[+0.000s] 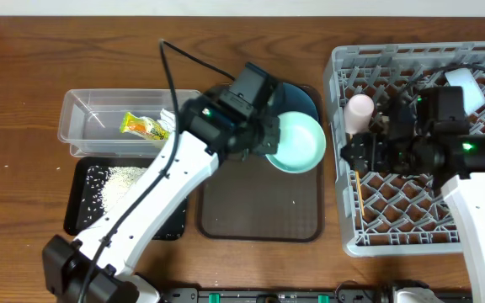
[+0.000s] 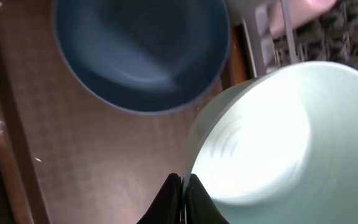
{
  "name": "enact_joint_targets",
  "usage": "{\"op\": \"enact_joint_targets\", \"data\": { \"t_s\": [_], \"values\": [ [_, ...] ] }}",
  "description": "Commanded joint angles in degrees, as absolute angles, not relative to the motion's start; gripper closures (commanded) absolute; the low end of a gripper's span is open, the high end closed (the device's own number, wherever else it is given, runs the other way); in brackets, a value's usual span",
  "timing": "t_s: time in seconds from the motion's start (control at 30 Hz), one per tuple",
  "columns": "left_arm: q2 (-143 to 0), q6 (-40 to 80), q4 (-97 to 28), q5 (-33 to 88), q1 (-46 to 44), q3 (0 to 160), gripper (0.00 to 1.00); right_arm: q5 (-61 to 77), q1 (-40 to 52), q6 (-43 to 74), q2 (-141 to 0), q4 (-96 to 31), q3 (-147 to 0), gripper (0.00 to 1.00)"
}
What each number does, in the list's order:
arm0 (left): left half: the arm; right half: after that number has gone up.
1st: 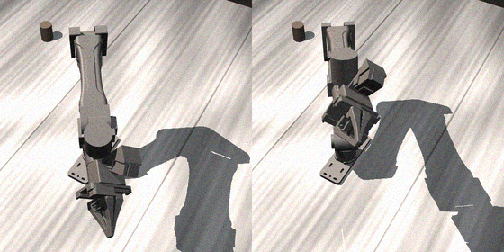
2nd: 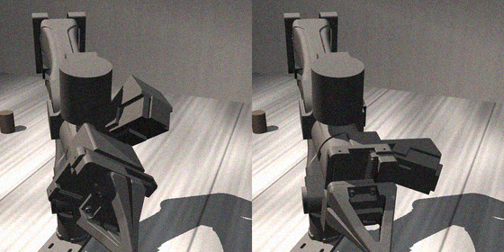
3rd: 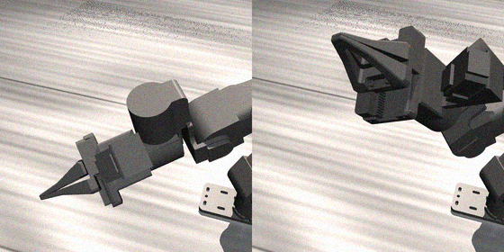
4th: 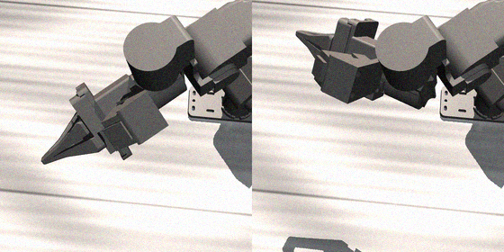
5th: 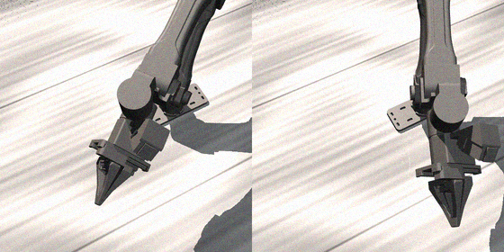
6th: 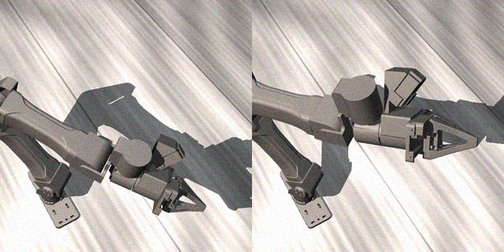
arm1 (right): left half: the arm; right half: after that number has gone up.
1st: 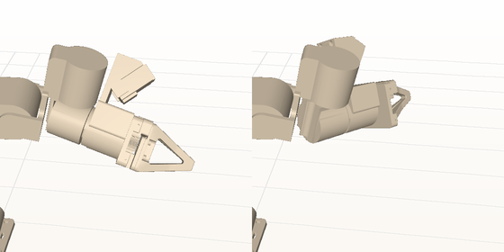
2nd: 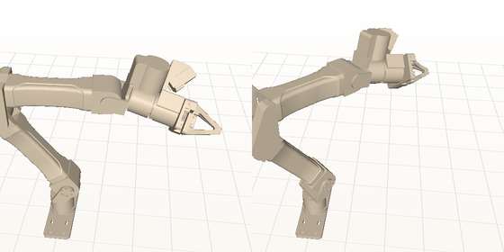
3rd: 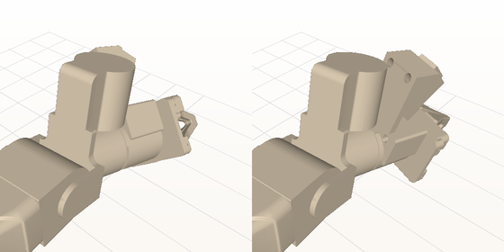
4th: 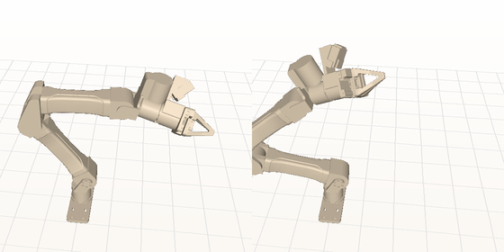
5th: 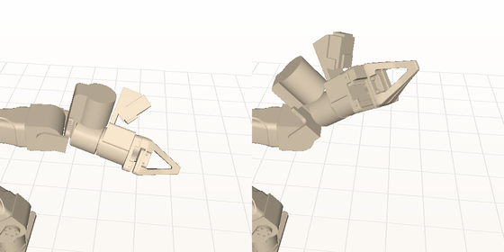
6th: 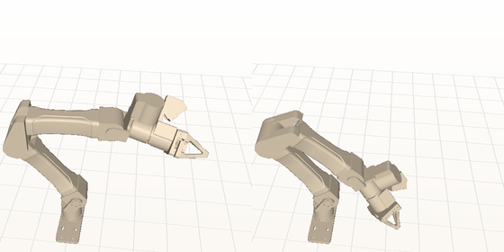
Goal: Sort waste into correct bins and load items into the dishwasher rack
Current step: 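Move the left gripper to the teal plate and grasp its rim, then lift the teal plate with the left gripper and pass it to the right gripper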
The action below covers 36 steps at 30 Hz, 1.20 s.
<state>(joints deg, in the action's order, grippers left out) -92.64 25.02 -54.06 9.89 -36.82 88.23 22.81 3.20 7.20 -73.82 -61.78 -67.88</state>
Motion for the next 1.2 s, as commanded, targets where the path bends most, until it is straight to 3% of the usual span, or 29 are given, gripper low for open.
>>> {"op": "enact_joint_targets", "data": {
  "t_s": [0.0, 0.17, 0.3, 0.6, 0.8, 1.17],
  "values": [
    [-93.51, 24.03, -54.39, 9.32, -38.59, 88.64, 0.94, 25.47, 5.76, 7.68, -73.60, -60.97, -68.88, 0.16],
    [-94.11, 24.05, -54.41, 9.34, -39.53, 88.62, 0.94, 27.73, 7.66, 7.70, -73.60, -59.37, -68.88, 0.18],
    [-94.08, 24.29, -54.59, 9.85, -39.75, 88.58, 0.94, 27.68, 7.97, 7.70, -73.69, -58.89, -68.88, 0.26],
    [-94.08, 24.27, -55.09, 0.45, -40.10, 88.14, 0.94, 30.48, 7.94, 7.68, -73.71, -59.37, -68.90, 0.25],
    [-94.13, 24.80, -55.07, 0.43, -40.10, 86.70, 0.94, 30.50, 7.94, 7.73, -73.71, -59.16, -68.90, 0.23],
    [-94.13, 25.78, -54.13, 11.51, -40.73, 86.39, 0.94, 27.86, 7.97, 7.70, -74.87, -58.72, -68.82, 0.28]
  ]
}}
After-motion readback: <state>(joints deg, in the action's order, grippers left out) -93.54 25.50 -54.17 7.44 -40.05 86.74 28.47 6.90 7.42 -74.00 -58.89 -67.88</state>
